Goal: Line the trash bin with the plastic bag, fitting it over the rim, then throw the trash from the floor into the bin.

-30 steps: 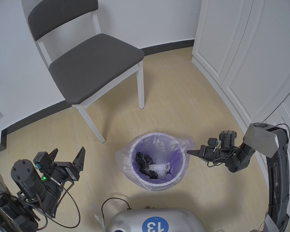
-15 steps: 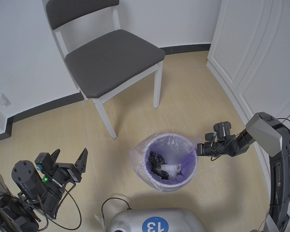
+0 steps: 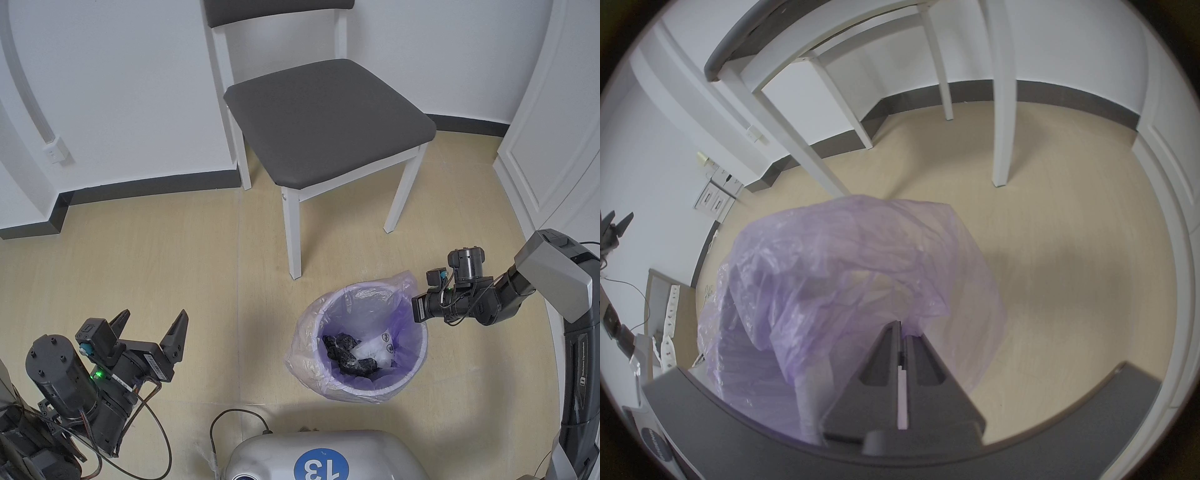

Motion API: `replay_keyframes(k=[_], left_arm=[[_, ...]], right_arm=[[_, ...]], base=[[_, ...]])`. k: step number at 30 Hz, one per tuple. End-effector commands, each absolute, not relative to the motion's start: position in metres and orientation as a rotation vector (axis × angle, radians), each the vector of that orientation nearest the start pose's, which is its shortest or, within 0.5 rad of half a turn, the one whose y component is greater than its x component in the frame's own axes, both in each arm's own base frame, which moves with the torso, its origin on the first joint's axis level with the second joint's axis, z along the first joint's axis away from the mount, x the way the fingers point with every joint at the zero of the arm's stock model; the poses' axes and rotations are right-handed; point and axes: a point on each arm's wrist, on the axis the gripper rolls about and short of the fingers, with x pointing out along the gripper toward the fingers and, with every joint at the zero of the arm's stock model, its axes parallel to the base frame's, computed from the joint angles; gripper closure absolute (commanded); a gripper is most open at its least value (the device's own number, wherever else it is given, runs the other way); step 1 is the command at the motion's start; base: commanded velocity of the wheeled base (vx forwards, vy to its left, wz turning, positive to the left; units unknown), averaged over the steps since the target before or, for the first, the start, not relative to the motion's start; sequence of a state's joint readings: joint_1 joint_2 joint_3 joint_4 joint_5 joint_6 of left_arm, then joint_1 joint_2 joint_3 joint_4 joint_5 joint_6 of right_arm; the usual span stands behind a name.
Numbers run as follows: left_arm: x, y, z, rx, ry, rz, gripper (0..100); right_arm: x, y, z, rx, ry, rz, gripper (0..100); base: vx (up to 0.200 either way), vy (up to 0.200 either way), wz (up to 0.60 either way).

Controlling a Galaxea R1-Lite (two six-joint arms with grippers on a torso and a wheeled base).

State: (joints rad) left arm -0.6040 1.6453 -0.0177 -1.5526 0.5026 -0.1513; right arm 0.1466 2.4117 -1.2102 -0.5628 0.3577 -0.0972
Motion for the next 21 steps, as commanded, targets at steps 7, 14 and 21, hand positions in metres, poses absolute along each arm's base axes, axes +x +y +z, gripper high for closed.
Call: replay_keyframes(k=[7,14,21], left_arm=[[0.159,-0.101,0.106,-0.097,0.101,-0.112,0],[0.158,-0.104,0.103,-0.093,0.111,-0.128,0],[0.155,-0.109,0.102,-0.083,0.120,-0.160,0]], right_arm=[[0.412,0.068,-0.002,-0.044,0.631,0.521,100],[0.414,0.059,-0.003,-0.092,0.613,0.525,100],[0.413,0.057,-0.003,-0.043,0.536,0.541,100]], base=[[0.000,0.000,0.00],[0.000,0.000,0.00],[0.000,0.000,0.00]])
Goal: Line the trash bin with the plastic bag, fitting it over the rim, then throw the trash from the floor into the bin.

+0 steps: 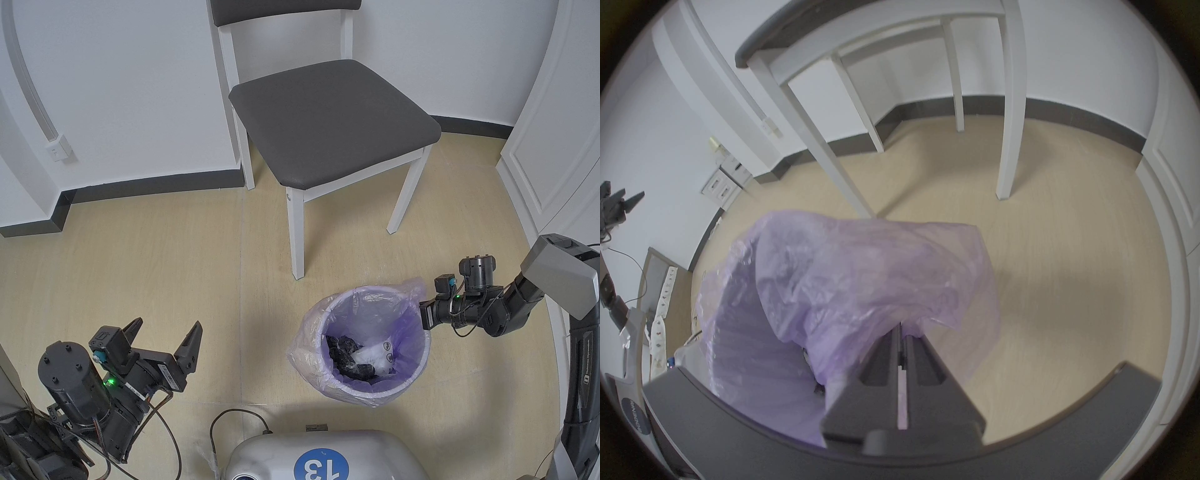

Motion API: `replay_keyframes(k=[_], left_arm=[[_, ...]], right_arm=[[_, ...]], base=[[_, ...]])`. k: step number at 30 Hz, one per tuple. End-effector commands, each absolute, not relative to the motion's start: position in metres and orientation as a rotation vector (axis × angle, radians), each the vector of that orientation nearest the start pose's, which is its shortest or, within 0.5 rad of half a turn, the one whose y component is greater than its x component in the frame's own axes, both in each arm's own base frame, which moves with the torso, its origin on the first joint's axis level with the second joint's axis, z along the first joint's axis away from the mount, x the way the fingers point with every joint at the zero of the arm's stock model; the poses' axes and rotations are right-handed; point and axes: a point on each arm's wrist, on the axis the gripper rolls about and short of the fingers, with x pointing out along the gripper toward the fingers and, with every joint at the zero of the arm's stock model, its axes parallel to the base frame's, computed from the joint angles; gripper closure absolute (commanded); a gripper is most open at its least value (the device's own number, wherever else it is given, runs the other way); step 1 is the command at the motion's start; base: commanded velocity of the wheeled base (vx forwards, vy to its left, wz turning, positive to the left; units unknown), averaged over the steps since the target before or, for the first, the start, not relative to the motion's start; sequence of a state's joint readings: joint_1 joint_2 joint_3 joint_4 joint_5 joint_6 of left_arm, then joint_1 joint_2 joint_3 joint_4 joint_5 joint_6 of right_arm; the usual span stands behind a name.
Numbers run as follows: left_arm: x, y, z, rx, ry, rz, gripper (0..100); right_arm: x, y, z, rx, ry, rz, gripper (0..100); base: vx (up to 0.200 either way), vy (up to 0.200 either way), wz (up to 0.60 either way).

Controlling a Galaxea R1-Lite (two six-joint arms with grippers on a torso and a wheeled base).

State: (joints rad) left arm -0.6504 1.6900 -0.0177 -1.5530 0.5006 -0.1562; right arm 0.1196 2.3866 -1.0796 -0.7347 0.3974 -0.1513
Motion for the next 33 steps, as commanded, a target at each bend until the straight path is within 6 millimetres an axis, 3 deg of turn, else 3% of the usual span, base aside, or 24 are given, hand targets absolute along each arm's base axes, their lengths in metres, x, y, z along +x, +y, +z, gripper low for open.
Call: replay_keyframes(k=[1,11,16,19,33], left_arm=[[0.155,-0.109,0.102,-0.083,0.120,-0.160,0],[0.153,-0.113,0.102,-0.091,0.119,-0.182,0],[0.152,-0.113,0.103,-0.092,0.118,-0.184,0],[0.151,-0.113,0.104,-0.096,0.112,-0.189,0],[0.152,-0.113,0.103,-0.096,0.115,-0.189,0]], right_arm=[[0.411,0.056,-0.003,-0.041,0.535,0.540,100],[0.400,0.056,-0.013,-0.049,0.395,0.596,100],[0.403,0.056,-0.036,-0.071,0.285,0.581,100],[0.392,0.047,-0.061,-0.081,0.200,0.553,100],[0.386,0.045,-0.078,-0.006,0.257,0.542,100]], base=[[0.000,0.000,0.00],[0.000,0.000,0.00],[0.000,0.000,0.00],[0.000,0.000,0.00],[0.000,0.000,0.00]])
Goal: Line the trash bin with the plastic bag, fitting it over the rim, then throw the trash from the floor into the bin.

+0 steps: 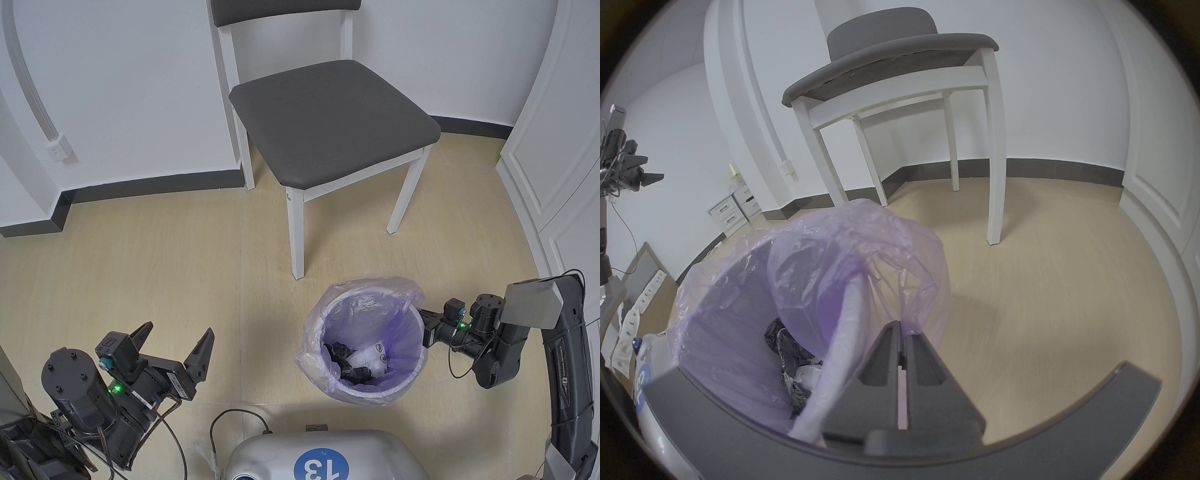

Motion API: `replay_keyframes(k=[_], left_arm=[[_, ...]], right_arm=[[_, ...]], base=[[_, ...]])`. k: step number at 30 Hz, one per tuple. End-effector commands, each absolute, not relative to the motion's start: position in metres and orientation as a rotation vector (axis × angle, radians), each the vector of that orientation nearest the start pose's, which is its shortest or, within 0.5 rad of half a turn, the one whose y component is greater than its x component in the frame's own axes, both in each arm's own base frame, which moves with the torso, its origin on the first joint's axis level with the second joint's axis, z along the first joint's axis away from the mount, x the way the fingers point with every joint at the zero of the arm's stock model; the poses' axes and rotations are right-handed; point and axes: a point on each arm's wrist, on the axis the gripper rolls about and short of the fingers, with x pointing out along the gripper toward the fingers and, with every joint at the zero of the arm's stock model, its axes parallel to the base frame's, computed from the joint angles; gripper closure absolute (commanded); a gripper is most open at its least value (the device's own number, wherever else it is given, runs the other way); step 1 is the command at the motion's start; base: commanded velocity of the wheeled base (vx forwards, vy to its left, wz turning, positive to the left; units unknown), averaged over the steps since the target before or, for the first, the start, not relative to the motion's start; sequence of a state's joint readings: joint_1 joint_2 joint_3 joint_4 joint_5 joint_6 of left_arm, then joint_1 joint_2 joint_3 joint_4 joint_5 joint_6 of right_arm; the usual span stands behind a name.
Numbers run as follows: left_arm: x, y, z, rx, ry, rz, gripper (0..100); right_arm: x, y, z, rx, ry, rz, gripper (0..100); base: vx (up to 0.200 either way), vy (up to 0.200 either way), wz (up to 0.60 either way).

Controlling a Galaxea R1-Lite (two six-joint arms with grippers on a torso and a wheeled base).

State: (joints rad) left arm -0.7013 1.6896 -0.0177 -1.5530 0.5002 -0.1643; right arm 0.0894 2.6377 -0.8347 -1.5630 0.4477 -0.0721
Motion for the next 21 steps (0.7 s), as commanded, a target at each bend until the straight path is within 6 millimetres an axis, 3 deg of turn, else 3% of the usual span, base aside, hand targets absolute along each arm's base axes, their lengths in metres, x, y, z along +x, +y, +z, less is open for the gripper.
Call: replay_keyframes(k=[1,8,14,21], left_arm=[[0.152,-0.113,0.103,-0.095,0.116,-0.190,0],[0.152,-0.113,0.103,-0.094,0.116,-0.189,0],[0.152,-0.113,0.104,-0.095,0.113,-0.186,0],[0.152,-0.112,0.104,-0.095,0.113,-0.185,0]], right_arm=[[0.386,0.046,-0.076,0.014,0.259,0.541,100],[0.391,0.044,-0.069,0.026,0.234,0.529,100],[0.404,0.028,-0.078,0.027,0.252,0.487,100],[0.404,0.017,-0.081,0.039,0.311,0.462,100]], base=[[0.000,0.000,0.00],[0.000,0.000,0.00],[0.000,0.000,0.00],[0.000,0.000,0.00]])
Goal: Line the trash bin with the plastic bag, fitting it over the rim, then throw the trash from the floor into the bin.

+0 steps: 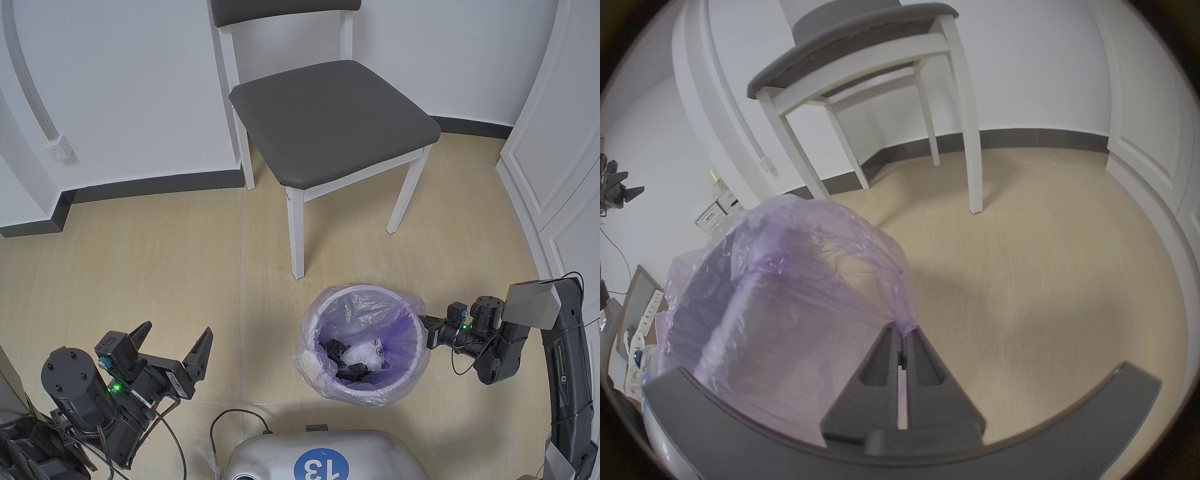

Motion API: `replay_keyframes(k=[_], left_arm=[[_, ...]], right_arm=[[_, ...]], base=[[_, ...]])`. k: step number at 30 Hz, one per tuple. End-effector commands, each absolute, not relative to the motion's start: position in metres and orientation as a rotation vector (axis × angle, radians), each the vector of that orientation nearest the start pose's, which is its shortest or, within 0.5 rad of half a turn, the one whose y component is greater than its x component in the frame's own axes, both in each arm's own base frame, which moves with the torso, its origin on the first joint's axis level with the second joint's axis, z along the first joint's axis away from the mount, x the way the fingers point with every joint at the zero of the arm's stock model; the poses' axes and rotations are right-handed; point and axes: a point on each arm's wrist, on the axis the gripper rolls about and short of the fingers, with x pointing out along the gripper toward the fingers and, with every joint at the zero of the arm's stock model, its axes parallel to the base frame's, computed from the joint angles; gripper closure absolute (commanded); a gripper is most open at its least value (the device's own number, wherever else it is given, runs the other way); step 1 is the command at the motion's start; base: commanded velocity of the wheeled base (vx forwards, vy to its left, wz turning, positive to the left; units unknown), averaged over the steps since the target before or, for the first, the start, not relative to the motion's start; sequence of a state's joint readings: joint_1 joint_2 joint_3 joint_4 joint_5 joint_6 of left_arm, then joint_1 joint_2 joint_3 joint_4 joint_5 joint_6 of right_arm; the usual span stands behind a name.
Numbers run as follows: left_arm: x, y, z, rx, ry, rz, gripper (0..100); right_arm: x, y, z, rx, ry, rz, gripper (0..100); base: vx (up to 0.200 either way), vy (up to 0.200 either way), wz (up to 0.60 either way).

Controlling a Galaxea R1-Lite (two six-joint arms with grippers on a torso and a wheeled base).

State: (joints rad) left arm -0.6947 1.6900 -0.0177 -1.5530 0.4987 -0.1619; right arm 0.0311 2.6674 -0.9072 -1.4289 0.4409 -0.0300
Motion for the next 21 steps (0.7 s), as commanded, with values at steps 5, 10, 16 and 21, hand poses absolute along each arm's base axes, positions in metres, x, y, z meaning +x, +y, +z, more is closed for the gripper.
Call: replay_keyframes(k=[5,10,16,21], left_arm=[[0.152,-0.112,0.103,-0.095,0.114,-0.183,0],[0.153,-0.113,0.103,-0.092,0.118,-0.183,0],[0.153,-0.113,0.102,-0.092,0.121,-0.182,0],[0.153,-0.113,0.102,-0.090,0.122,-0.182,0]], right_arm=[[0.404,0.018,-0.082,0.039,0.321,0.466,100],[0.404,0.022,-0.086,0.043,0.344,0.476,100],[0.408,0.027,-0.086,0.054,0.411,0.487,100],[0.418,0.028,-0.081,0.066,0.467,0.489,100]], base=[[0.000,0.000,0.00],[0.000,0.000,0.00],[0.000,0.000,0.00],[0.000,0.000,0.00]])
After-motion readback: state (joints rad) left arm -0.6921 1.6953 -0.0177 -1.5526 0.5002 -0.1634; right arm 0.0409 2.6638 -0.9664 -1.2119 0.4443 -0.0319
